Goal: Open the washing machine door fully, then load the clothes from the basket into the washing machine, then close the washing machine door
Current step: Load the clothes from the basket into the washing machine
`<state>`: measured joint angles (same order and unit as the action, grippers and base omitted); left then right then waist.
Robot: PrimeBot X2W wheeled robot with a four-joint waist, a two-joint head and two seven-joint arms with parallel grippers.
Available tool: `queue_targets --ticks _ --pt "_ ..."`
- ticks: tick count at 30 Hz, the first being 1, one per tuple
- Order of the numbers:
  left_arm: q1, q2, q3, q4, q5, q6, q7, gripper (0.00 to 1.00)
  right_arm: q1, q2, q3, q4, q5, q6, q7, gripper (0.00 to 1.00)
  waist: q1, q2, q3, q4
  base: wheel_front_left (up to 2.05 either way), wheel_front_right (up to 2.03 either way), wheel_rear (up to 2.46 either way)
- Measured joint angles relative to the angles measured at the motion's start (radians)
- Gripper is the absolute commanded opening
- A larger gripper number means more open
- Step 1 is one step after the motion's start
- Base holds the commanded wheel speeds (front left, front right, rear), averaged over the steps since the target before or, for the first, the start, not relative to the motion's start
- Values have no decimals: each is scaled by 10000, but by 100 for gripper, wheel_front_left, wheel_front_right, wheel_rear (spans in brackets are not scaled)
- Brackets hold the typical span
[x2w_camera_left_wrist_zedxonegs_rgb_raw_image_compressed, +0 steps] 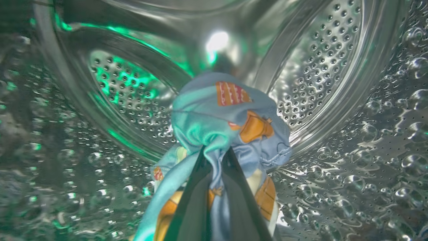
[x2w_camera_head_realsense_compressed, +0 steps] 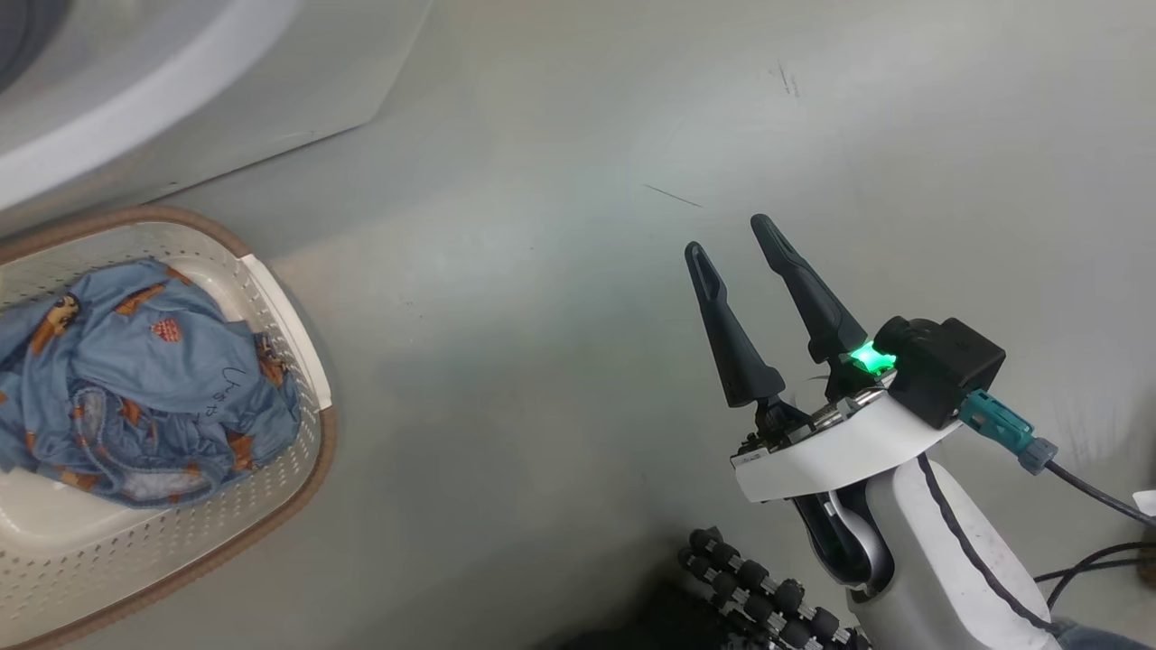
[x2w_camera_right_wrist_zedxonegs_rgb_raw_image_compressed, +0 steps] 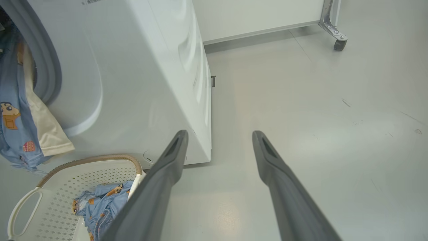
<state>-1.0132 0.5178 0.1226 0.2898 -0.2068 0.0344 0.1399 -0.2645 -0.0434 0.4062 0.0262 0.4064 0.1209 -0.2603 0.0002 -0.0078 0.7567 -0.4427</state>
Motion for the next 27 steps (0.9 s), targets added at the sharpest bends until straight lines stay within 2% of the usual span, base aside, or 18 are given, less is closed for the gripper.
queue_targets --ticks 7,10,13,14,15,16,17,18,19,27 --pt "-1676 0 -117 445 61 -61 -571 0 -198 31 151 2 138 -100 0 100 -1 0 733 -391 0 0 0" --pt "-1781 27 -293 909 326 -61 -631 0 -215 35 150 21 153 -107 0 100 -1 0 862 -511 0 0 0" --pt "-1758 27 -483 1465 573 -29 -709 0 -255 36 138 92 159 -268 0 100 -1 0 901 -565 0 0 0" --pt "-1738 17 -543 1657 608 -29 -750 3 -279 36 138 125 165 -268 0 100 -1 0 879 -567 0 0 0" --pt "-1739 -15 -556 1814 608 0 -815 26 -301 36 121 140 176 -272 0 100 -1 0 847 -562 0 0 0" --pt "-1742 -67 -562 1919 606 27 -851 42 -318 38 90 140 176 -282 0 100 -1 0 808 -547 0 0 0" --pt "-1745 -119 -575 2010 608 56 -915 73 -334 38 63 142 178 -314 0 100 -1 0 771 -525 0 0 0" --pt "-1745 -150 -631 2113 650 96 -1003 92 -346 35 54 146 186 -347 0 100 -1 0 732 -500 0 0 0" --pt "-1745 -167 -673 2226 698 121 -1060 100 -351 36 58 151 215 -353 0 100 -1 0 691 -474 0 0 0" --pt "-1732 -533 -882 3196 803 232 -1371 100 -366 35 -75 378 234 -368 0 100 -2 0 235 -258 0 0 0"
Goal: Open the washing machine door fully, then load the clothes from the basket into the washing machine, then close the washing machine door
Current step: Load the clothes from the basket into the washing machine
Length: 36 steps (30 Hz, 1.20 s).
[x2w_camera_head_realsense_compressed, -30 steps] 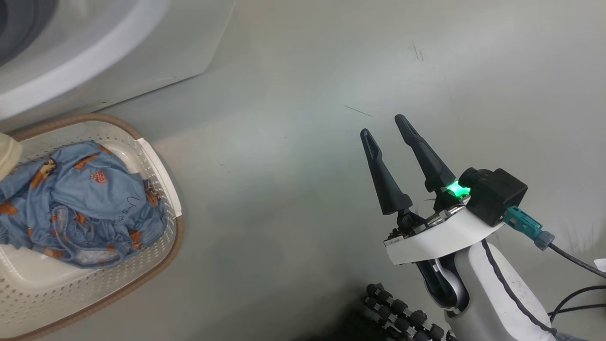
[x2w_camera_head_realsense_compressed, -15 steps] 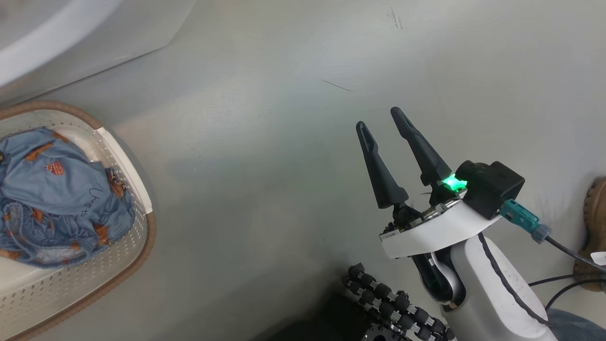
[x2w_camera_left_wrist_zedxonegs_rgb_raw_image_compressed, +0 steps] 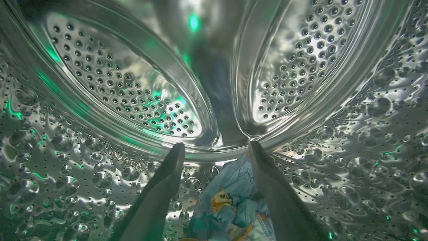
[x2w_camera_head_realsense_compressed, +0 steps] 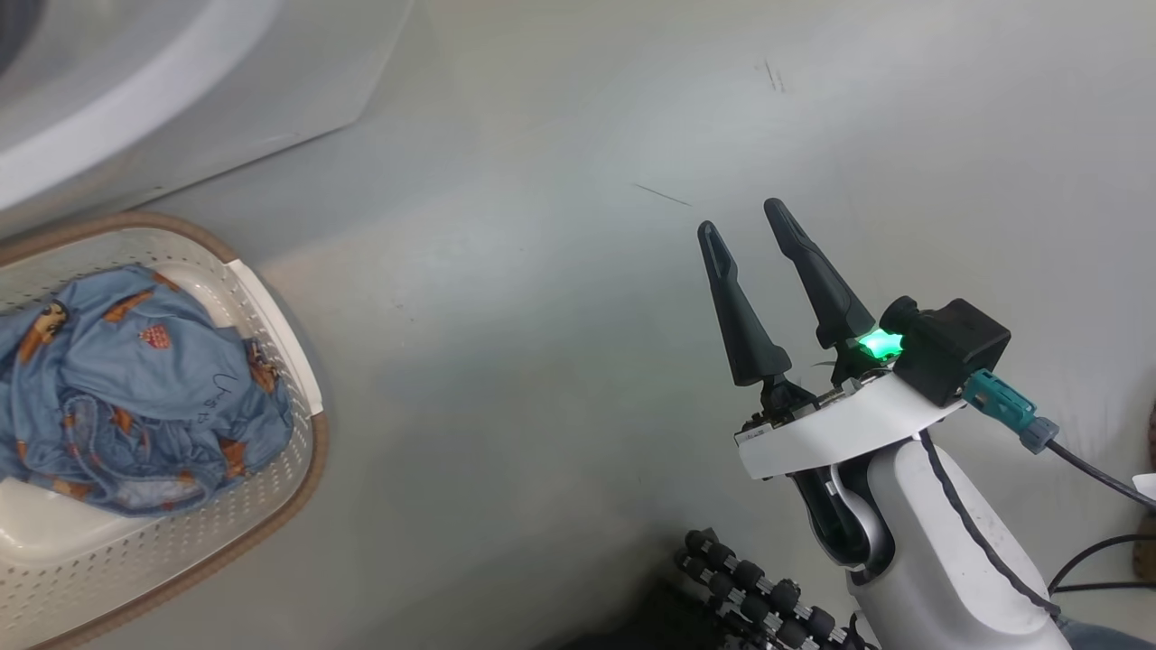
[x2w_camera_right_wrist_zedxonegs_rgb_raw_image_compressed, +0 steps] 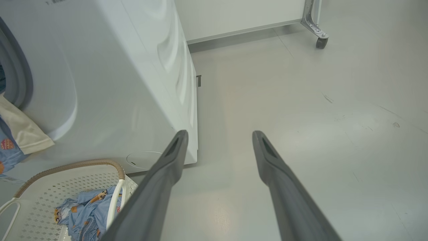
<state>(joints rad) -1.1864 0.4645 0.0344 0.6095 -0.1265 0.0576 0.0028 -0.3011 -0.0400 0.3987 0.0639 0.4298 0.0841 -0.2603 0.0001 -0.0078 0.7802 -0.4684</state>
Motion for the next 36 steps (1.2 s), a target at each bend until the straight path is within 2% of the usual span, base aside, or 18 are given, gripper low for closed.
queue_targets --ticks 11,23,29,36 --pt "612 -1308 -178 1022 -176 127 -673 100 0 -6 -510 290 -253 -63 0 100 -1 0 -789 576 0 0 0" --pt "1560 -2671 -516 1283 -560 117 -1639 100 3 -21 -1407 483 -1191 -56 0 100 -1 0 -1487 1784 0 0 0" --pt "2374 -3279 -625 1250 -874 -134 -2065 100 28 -36 -1988 518 -1501 -31 0 100 -1 0 -1753 2458 0 0 0" --pt "3666 -3555 -729 1009 -993 -405 -2343 100 82 -48 -2236 612 -1733 71 0 100 -1 0 -2049 3157 0 0 0"
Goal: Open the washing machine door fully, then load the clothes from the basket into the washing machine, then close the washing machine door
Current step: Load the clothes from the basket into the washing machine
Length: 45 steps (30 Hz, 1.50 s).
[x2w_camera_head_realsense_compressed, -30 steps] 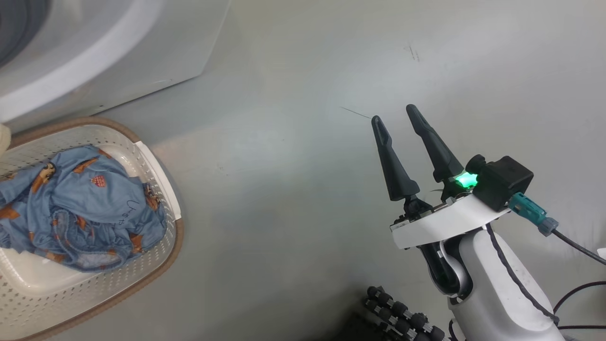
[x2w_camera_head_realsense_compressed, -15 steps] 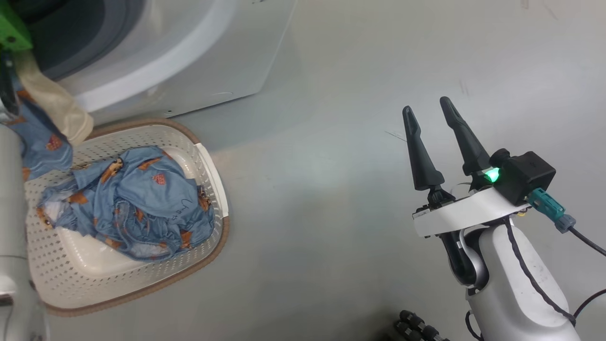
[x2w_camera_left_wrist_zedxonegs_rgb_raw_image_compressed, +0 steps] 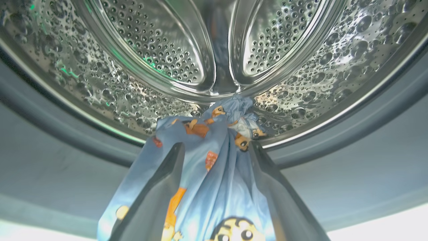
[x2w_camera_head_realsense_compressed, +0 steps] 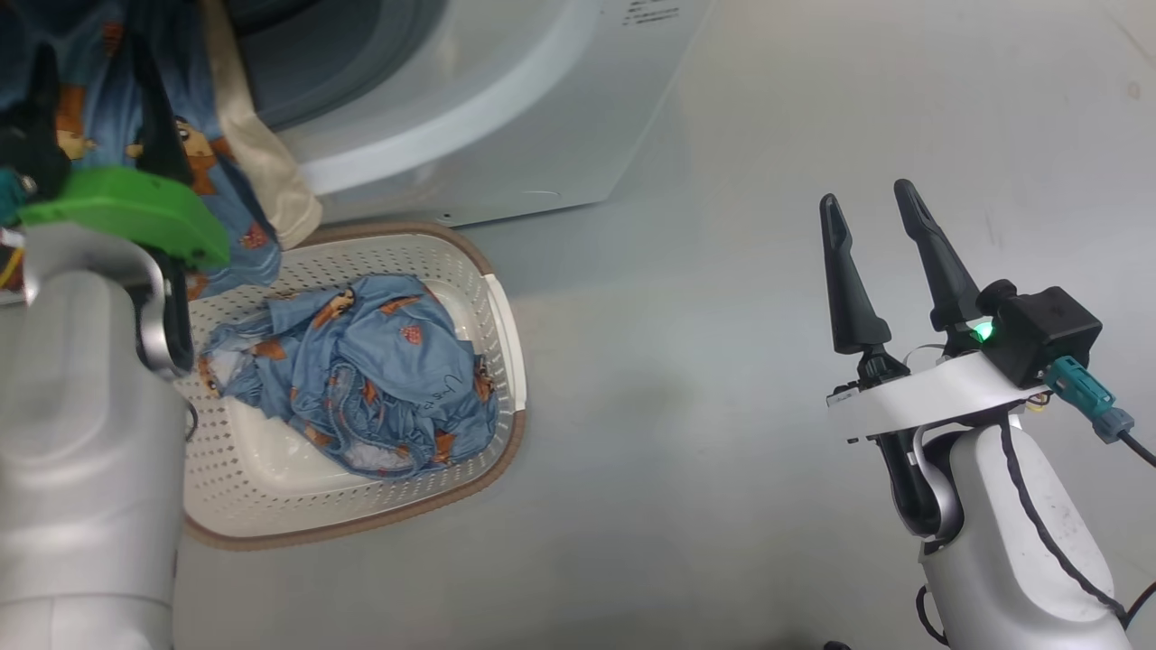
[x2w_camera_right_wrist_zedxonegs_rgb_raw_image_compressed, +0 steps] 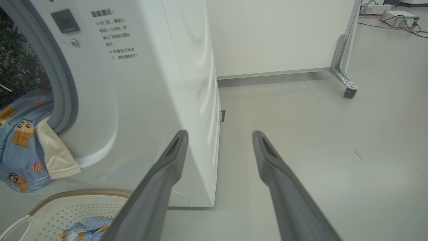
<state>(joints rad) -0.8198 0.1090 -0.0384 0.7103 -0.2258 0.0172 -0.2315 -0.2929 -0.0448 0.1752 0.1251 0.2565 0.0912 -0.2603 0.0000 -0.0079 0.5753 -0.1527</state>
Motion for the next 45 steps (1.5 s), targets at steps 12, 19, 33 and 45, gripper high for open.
queue_targets --ticks 12,19,33,45 --pt "2099 -309 -31 -1076 -121 -163 -176 100 200 -12 -372 0 -201 130 0 100 0 0 -471 737 0 0 0" --pt "3156 -309 56 -1946 -128 -148 -205 100 296 -10 -370 -8 -234 140 0 100 0 0 -594 845 0 0 0" --pt "5015 -523 96 -4013 -219 -153 -205 100 565 -10 -667 15 -493 222 0 100 0 0 -744 977 0 0 0" --pt "6171 -539 54 -5083 -211 -121 -205 100 772 -8 -665 29 -472 253 0 100 0 0 -893 930 0 0 0"
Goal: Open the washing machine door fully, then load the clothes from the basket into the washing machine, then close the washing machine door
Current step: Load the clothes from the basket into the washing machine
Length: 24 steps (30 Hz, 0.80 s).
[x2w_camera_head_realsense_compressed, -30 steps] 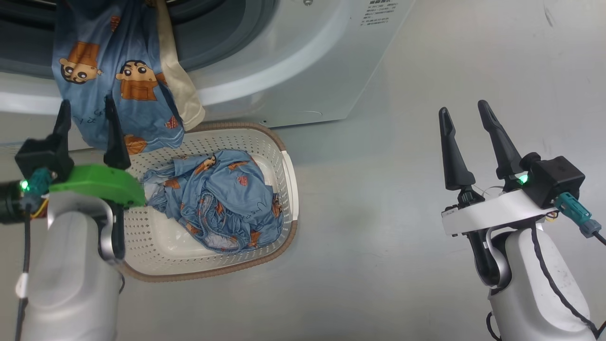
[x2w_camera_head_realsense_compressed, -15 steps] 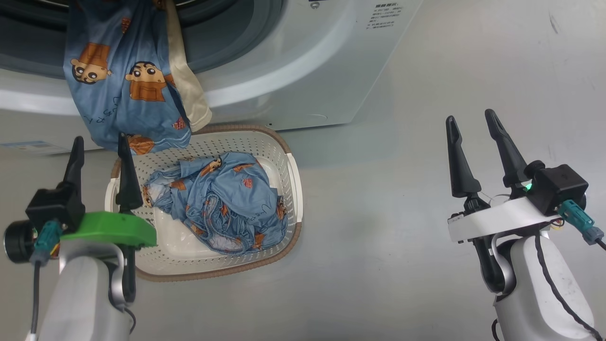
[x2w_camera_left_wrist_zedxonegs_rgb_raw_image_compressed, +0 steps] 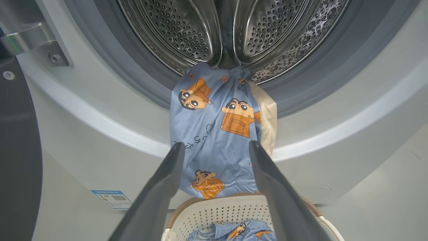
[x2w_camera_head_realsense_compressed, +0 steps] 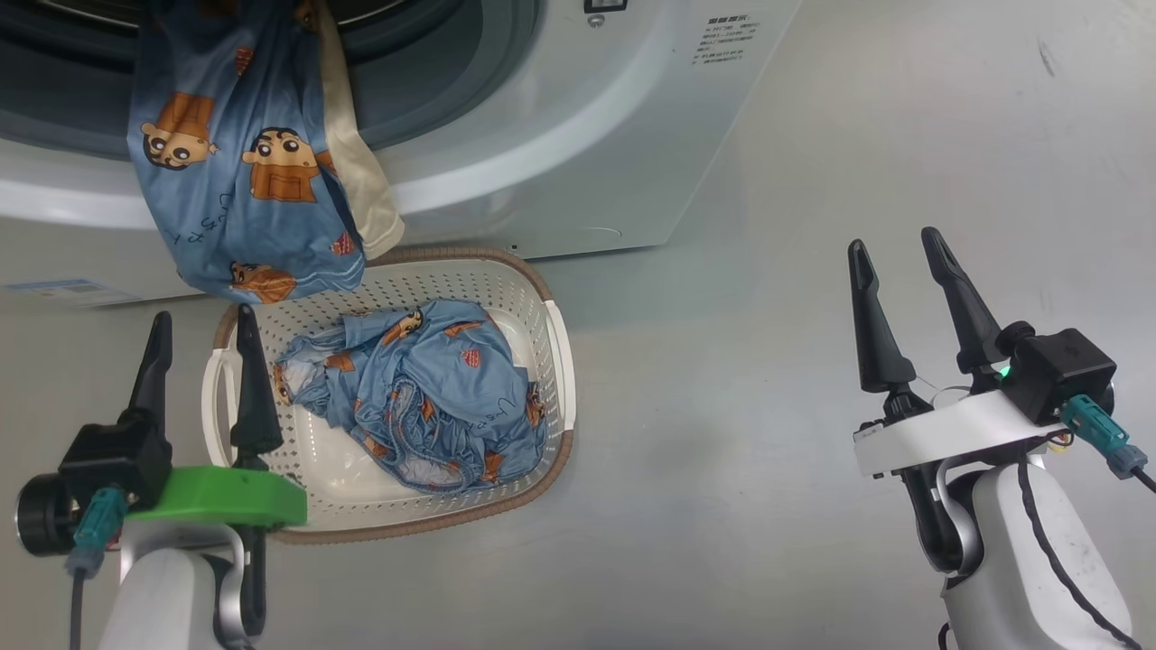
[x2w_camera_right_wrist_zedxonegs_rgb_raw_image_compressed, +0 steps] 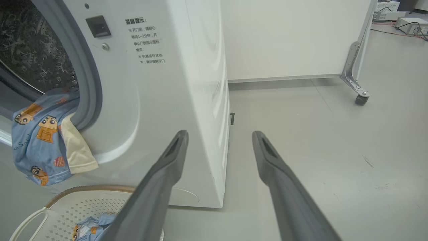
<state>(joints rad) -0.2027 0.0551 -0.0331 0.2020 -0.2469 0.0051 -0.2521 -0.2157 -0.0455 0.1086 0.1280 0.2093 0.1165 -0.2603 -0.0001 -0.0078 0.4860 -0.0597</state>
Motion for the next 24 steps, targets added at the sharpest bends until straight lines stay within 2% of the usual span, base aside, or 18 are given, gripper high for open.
queue_targets --ticks 14,24 --pt "446 44 -73 -558 17 42 50 100 4 -4 190 -8 123 56 0 100 0 0 33 -249 0 0 0" --pt "279 585 33 -351 280 59 554 100 -56 4 686 -33 527 56 0 100 1 0 279 -748 0 0 0"
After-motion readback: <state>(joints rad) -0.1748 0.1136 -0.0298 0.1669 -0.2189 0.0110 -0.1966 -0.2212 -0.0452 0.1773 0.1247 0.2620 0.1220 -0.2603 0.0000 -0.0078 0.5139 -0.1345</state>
